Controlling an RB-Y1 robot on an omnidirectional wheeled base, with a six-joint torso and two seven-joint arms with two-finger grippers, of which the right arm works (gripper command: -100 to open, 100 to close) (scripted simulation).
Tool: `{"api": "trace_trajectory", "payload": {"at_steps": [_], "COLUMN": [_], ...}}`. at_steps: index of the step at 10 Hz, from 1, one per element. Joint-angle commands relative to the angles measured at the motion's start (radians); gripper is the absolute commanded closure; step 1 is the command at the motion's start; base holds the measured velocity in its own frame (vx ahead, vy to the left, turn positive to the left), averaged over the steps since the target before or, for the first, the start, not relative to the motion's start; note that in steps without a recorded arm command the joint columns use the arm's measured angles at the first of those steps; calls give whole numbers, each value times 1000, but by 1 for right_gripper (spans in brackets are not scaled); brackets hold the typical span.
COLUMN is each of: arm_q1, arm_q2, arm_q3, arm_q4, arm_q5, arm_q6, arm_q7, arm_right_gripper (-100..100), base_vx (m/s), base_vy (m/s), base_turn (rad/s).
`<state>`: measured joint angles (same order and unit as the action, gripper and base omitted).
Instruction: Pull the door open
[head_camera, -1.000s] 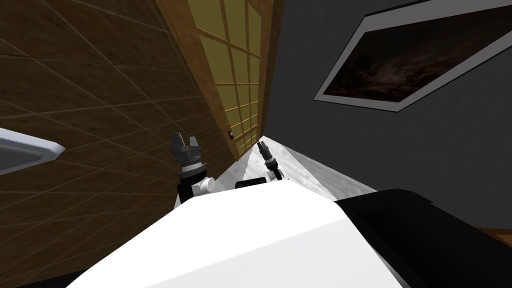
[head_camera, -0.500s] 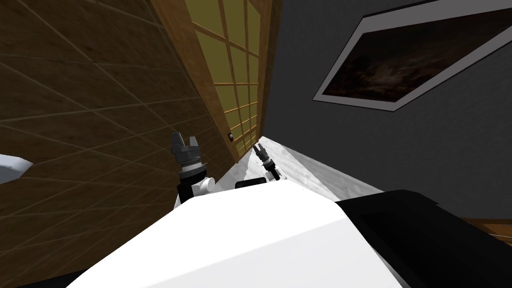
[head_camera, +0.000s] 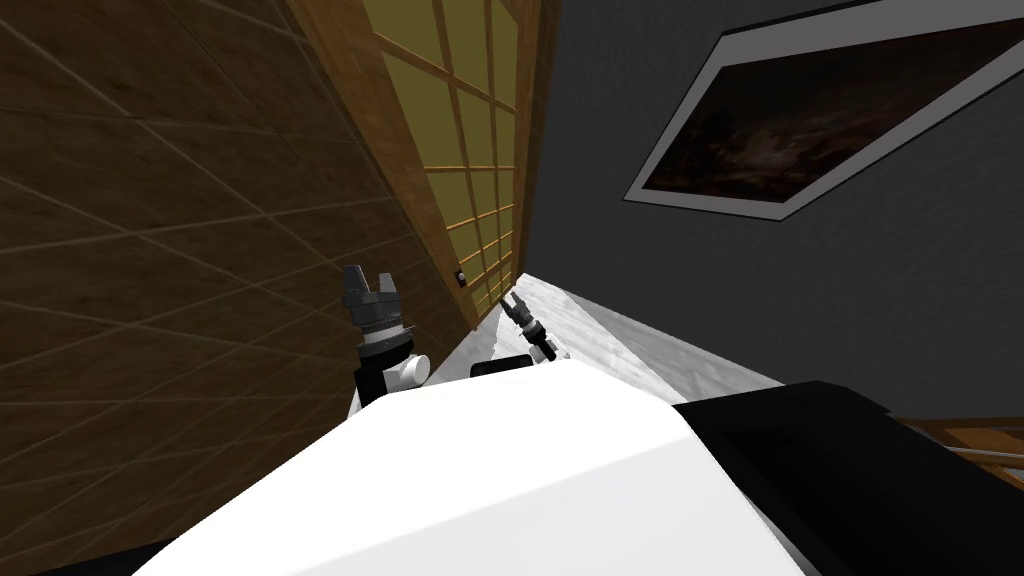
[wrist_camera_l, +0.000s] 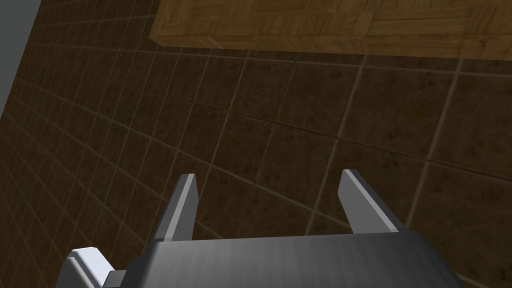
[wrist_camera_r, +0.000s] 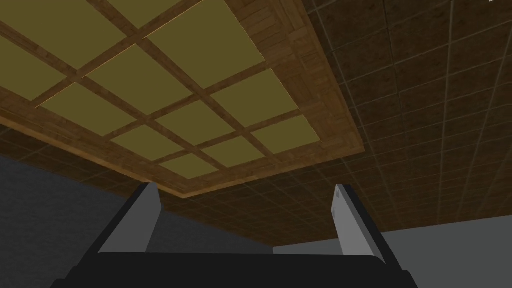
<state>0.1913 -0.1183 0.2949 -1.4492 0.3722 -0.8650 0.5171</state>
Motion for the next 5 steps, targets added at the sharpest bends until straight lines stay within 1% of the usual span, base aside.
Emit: {"api": "trace_trajectory", "payload": {"at_steps": [1,4,5], "arm_q1": [-19,-48,-67], "arm_q2": [-4,-9,-12], "arm_q3": [9,29,42], "arm_q4": [41,113,159], "arm_q5": [12,36,52], "arm_q6": [-10,-31,-44], "arm_q7": [25,70,100], "arm_right_gripper": [-100,-100,-100], "base_vx": [96,80,108], "base_vy": [62,60,107], "base_turn": [-80,-76,-131]}}
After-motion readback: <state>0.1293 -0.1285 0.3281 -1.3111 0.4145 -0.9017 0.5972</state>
